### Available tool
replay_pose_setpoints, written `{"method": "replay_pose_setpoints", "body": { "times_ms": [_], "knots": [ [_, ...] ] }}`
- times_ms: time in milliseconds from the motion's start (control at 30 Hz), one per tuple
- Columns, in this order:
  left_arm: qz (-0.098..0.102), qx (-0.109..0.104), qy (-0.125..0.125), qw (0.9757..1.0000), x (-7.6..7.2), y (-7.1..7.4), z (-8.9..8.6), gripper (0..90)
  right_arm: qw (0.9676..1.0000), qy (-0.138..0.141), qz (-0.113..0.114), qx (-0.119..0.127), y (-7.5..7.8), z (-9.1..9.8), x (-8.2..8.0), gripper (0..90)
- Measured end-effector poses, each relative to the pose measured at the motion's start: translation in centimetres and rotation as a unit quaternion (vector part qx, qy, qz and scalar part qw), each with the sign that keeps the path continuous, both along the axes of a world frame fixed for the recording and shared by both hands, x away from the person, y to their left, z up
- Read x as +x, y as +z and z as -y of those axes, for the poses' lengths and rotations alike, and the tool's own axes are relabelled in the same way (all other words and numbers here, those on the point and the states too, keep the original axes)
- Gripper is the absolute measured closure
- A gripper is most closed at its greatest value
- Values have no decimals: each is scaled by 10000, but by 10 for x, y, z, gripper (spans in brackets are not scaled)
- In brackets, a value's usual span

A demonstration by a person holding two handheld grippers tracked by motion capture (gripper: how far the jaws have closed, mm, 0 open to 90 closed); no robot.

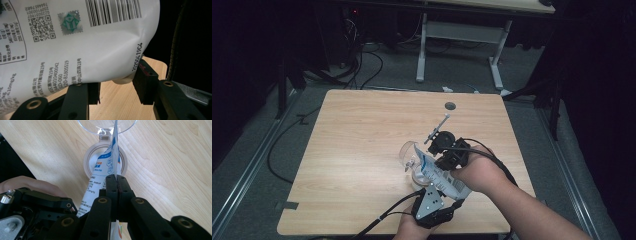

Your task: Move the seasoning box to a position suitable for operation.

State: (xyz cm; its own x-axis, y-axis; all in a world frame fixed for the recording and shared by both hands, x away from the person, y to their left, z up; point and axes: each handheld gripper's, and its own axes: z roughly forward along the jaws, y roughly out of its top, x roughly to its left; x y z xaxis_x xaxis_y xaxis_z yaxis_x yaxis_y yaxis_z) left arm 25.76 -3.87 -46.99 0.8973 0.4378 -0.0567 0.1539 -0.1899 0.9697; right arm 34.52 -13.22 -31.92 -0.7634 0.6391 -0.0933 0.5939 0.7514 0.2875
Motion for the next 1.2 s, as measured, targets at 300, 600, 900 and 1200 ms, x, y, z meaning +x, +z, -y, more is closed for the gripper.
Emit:
{"method": "replay_pose_setpoints", "body": {
  "times_ms": [300,600,900,1200],
  "knots": [
    [18,-9,1,10000,0,0,0,599,10000,1,7,-12,0,-1,0,898],
    [37,-12,-3,10000,-1,0,-1,589,10000,16,10,-5,0,-2,1,898],
    [60,-28,3,10000,-1,-1,-2,586,10000,19,14,13,0,-2,1,898],
    [52,-42,11,10000,-1,-1,-2,592,10000,36,23,6,0,-3,1,898]
  ]
}}
